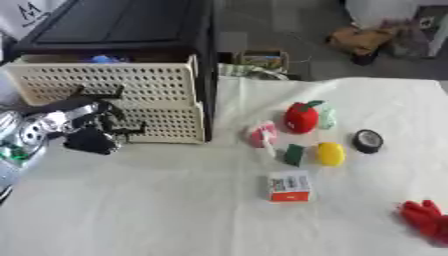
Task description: Pick up objects from table and place into drawer.
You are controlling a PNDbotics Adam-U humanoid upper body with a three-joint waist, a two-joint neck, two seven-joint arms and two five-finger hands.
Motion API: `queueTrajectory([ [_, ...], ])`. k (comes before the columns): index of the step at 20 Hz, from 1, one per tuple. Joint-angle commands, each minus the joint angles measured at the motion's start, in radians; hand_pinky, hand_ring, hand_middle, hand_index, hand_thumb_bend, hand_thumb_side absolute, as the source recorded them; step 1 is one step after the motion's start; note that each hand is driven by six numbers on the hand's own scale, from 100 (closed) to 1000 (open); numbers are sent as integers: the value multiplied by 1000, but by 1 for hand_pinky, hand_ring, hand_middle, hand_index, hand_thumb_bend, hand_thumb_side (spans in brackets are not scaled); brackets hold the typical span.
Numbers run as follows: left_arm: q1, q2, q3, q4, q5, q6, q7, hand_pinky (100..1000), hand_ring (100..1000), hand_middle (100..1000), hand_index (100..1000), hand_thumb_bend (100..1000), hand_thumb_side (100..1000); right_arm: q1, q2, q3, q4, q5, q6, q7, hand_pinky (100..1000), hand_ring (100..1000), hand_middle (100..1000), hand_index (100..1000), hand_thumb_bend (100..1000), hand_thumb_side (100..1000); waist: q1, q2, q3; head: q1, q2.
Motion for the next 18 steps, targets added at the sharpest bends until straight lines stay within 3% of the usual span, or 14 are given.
queueTrajectory([
  [1, 20, 43, 19, -83, 18, -3, -37, 415, 371, 509, 794, 105, 408, -13, -19, -10, -16, -3, -1, 5, 826, 580, 606, 805, 100, 826, -2, -20, 2, -2, -11],
  [4, 75, 63, 44, -193, 17, -13, -80, 439, 384, 520, 733, 105, 408, -13, -18, -12, -16, -4, -1, 3, 827, 580, 606, 803, 100, 826, -4, -22, 5, -6, -10],
  [10, 148, 60, 111, -353, 10, 4, -93, 446, 370, 522, 713, 105, 408, -14, -18, -14, -16, -6, -2, 1, 827, 582, 608, 803, 100, 825, -13, -29, 14, -11, -12],
  [15, 180, 40, 140, -374, 39, -26, -74, 441, 352, 517, 709, 105, 408, -14, -16, -17, -16, -8, -5, -4, 827, 583, 609, 803, 100, 825, -19, -35, 17, -12, -15],
  [18, 196, -2, 180, -375, 108, -83, 14, 471, 304, 491, 712, 105, 408, -16, -19, -20, -16, -7, -8, -10, 826, 586, 611, 804, 100, 825, -23, -36, 20, -20, -14],
])
